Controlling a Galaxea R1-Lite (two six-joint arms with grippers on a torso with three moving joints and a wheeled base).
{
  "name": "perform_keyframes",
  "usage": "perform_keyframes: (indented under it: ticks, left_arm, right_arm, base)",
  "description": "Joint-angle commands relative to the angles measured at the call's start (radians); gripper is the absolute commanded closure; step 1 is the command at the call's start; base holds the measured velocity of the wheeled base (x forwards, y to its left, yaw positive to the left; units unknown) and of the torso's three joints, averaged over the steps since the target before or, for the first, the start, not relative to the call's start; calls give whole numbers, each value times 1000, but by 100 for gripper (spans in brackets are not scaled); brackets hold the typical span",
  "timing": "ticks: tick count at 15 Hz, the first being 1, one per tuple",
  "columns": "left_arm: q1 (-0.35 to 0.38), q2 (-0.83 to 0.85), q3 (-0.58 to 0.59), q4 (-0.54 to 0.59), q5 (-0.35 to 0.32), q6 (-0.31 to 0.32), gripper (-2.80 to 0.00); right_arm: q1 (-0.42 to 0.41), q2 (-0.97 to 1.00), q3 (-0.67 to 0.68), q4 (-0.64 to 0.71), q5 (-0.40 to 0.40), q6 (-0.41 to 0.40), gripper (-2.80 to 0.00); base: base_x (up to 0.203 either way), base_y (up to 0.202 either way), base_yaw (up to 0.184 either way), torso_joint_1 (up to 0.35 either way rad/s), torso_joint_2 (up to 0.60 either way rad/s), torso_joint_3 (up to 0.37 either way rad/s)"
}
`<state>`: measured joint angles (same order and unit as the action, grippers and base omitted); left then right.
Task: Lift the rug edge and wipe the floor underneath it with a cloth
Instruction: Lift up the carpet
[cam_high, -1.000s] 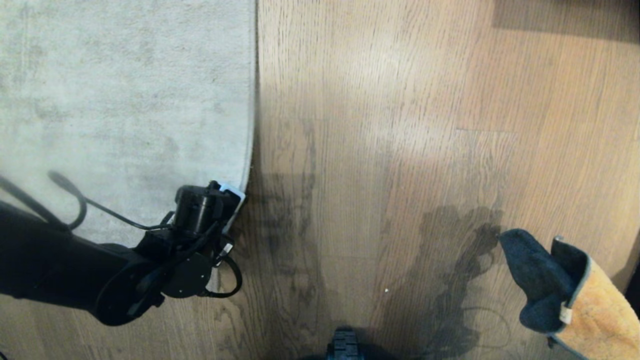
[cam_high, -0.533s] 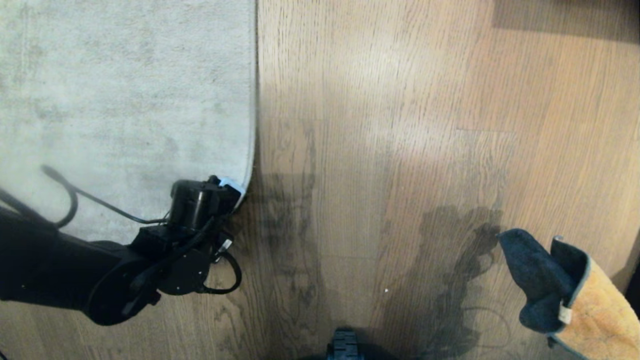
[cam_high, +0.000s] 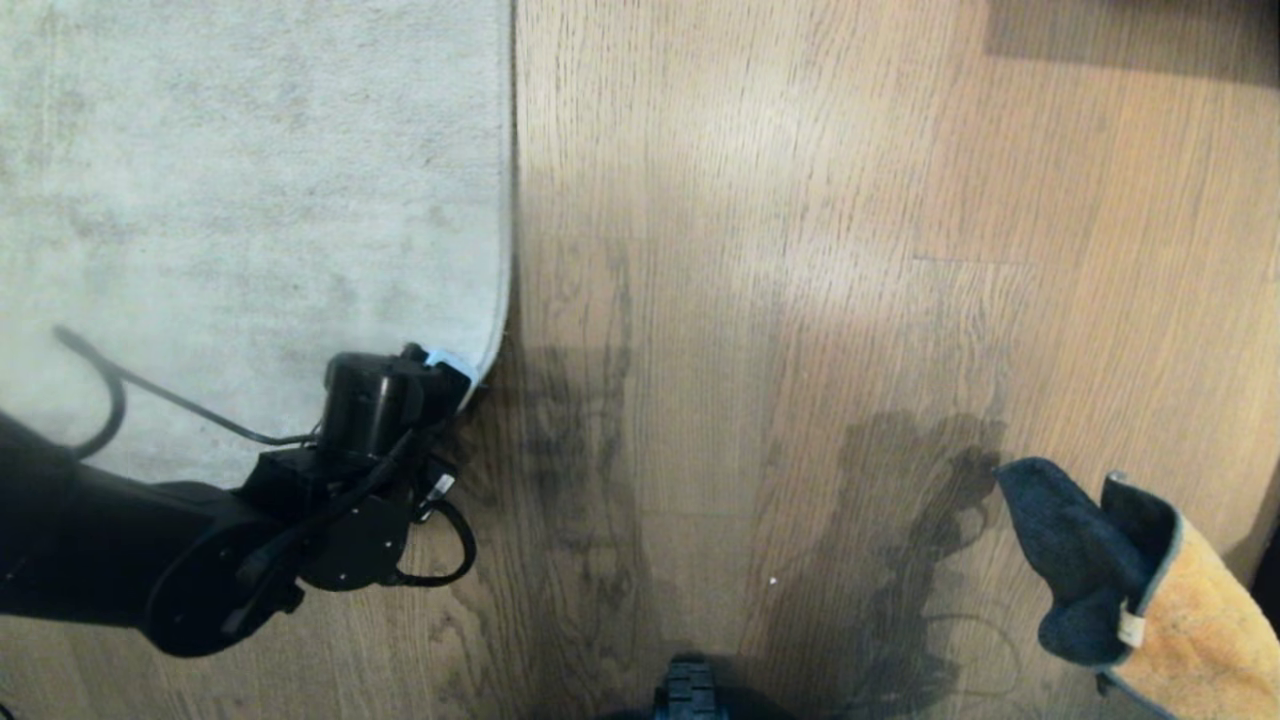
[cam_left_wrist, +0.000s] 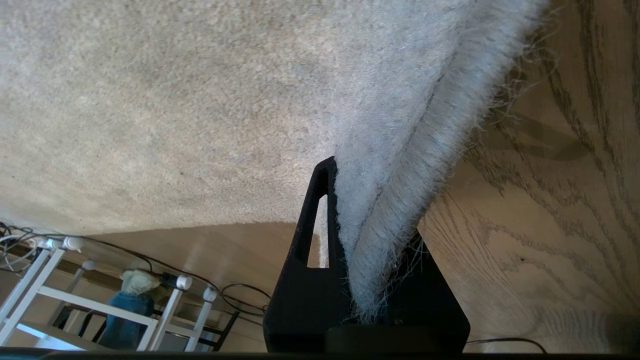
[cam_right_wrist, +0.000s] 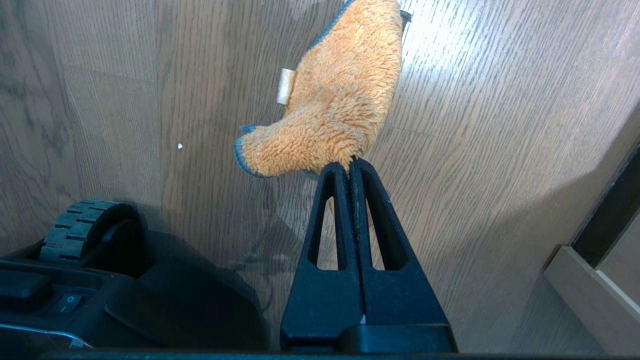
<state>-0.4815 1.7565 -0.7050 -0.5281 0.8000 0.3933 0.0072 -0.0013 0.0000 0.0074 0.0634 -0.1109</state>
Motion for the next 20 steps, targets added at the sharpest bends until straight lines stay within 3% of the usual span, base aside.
perform_keyframes:
  ticks: [1,9,15,20]
  left_arm:
    - [1,-28,6,-6,4,0,0]
    - [8,-151,44,2,-12,-7,0]
    - [115,-252,93,19,-108,-10,0]
    - [186,-284,85,25,-113,-11,0]
  right_arm:
    - [0,1,0,0,1,-1,0]
    - [0,1,0,0,1,-1,0]
    - [0,1,0,0,1,-1,0]
    - [0,1,0,0,1,-1,0]
  base:
    - [0,0,0,0,0,0]
    - [0,0,0,0,0,0]
    - [0,0,0,0,0,0]
    - [0,0,0,0,0,0]
